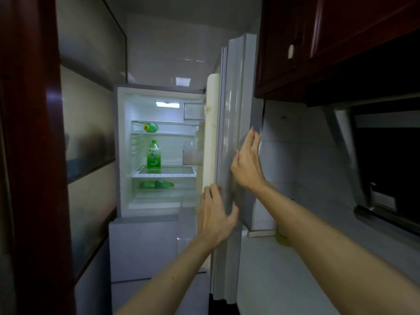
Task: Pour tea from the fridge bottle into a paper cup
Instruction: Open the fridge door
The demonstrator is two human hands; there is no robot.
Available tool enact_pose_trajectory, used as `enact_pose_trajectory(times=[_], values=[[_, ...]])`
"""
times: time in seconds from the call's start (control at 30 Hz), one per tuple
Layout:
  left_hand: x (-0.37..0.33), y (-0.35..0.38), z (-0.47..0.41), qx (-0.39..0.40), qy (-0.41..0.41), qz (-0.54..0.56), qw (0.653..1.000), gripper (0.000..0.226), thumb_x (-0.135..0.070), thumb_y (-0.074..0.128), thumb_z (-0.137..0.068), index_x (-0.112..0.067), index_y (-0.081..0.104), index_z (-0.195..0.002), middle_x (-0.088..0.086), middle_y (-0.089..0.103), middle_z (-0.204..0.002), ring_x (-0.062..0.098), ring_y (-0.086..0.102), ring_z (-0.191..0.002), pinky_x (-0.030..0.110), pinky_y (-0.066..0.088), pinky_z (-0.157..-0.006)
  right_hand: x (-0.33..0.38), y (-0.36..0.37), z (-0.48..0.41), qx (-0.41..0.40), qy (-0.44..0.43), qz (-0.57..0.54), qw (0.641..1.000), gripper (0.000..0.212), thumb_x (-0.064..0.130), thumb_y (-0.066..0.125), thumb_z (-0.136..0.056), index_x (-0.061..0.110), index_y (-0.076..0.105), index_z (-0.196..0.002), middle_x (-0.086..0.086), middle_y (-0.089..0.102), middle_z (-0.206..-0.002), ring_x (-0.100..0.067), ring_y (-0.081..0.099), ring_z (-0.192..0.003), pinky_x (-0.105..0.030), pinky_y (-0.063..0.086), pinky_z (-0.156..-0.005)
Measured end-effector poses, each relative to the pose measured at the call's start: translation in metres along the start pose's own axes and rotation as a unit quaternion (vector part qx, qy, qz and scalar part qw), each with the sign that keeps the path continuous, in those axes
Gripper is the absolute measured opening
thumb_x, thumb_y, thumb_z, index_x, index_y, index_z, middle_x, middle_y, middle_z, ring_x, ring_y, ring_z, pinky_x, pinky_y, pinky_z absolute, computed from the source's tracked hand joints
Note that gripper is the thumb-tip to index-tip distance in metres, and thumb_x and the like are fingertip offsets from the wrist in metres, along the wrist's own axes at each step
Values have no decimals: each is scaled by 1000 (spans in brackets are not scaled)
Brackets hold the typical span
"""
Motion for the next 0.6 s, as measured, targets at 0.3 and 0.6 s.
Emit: enact_pose_trajectory(times=[0.3,0.6], values=[[-31,59,-3,136,-33,128,982,87,-34,47,-77,-7,13,-152,10,24,-147,22,27,-138,17,13,-107,-53,-43,-7,-49,-22,78,996,80,6,48,-95,27,-2,-155,-9,8,-154,-30,59,-90,-43,58,-65],[-56,115,1,209,-26,172,962,92,-40,41,-76,-13,2,-155,6,6,-159,24,10,-146,35,11,-119,-92,-68,-6,-20,60,123,990,95,37,61,-93,19,-9,-155,-12,-7,-160,-33,13,-146,-44,30,-113]])
Point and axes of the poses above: each hand's wrist, its own z-axis away from the middle knuckle, its own y-axis out of the palm, x = y × z, the point moved 7 cm from there along -z, towards the middle knuckle
